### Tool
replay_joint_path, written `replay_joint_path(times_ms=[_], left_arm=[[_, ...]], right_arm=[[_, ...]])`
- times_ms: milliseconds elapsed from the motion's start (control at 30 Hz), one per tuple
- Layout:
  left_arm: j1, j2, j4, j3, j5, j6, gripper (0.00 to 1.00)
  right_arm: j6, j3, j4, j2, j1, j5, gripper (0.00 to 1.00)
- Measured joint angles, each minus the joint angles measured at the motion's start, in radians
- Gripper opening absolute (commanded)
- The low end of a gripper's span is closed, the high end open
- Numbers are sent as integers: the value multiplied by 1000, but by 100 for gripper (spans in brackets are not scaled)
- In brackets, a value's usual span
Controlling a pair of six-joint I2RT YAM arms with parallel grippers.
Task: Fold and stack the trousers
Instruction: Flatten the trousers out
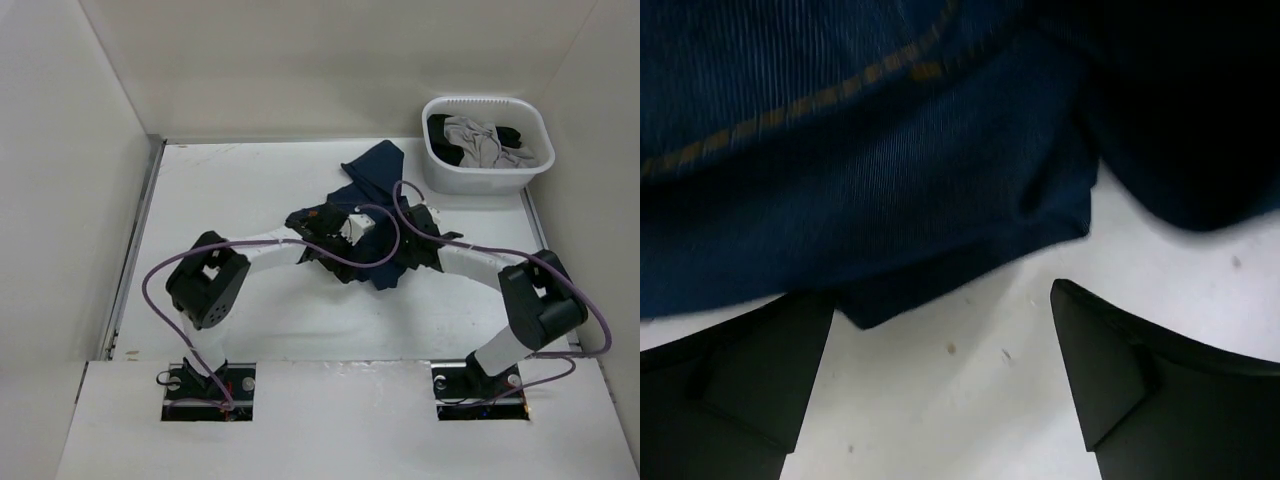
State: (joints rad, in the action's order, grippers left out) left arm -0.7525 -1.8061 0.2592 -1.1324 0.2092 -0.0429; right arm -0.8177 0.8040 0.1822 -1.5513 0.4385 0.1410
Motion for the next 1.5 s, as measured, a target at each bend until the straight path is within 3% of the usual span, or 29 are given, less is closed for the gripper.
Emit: replay_joint_path(times_ms=[33,67,133,167,233,400,533,667,800,933,967,1100,1167,1267,1333,1500], left_arm=[[2,-32,-18,-7,-11,11,78],[3,-54,-35,-16,-24,13,60],[14,-89,-64,-52,-53,18,35],[21,-104,-77,-59,-64,10,17],[48,-114,-99,-62,-93,-10,0],[173,-58,-105,-9,-139,-58,0],[404,130,-37,15,-154,-140,0],[576,320,80,-134,-159,-259,0],[577,430,152,-319,-156,-404,0],[466,428,161,-414,-160,-513,7],[446,408,158,-413,-161,-532,13],[391,261,159,-369,-166,-584,54],[378,151,168,-346,-172,-605,67],[380,31,216,-315,-181,-616,74],[406,34,266,-303,-182,-617,75],[572,211,346,-285,-177,-637,75]], right_arm=[[-7,4,-19,-18,16,-16,35],[-19,7,-35,-29,35,-29,23],[-35,16,-58,-29,70,-52,7],[-40,23,-65,-27,84,-62,3],[-51,33,-79,-17,108,-79,0],[-77,34,-110,85,145,-163,0],[-78,36,-209,189,206,-287,1],[-90,35,-332,268,305,-407,6],[-126,-33,-479,359,338,-463,17],[-212,-260,-547,502,307,-464,73],[-225,-317,-525,530,293,-451,100],[-270,-451,-288,670,209,-343,100],[-274,-453,-102,784,163,-239,100],[-215,-381,94,859,143,-107,100],[-141,-267,179,840,152,-27,100],[0,-78,156,563,169,48,100]])
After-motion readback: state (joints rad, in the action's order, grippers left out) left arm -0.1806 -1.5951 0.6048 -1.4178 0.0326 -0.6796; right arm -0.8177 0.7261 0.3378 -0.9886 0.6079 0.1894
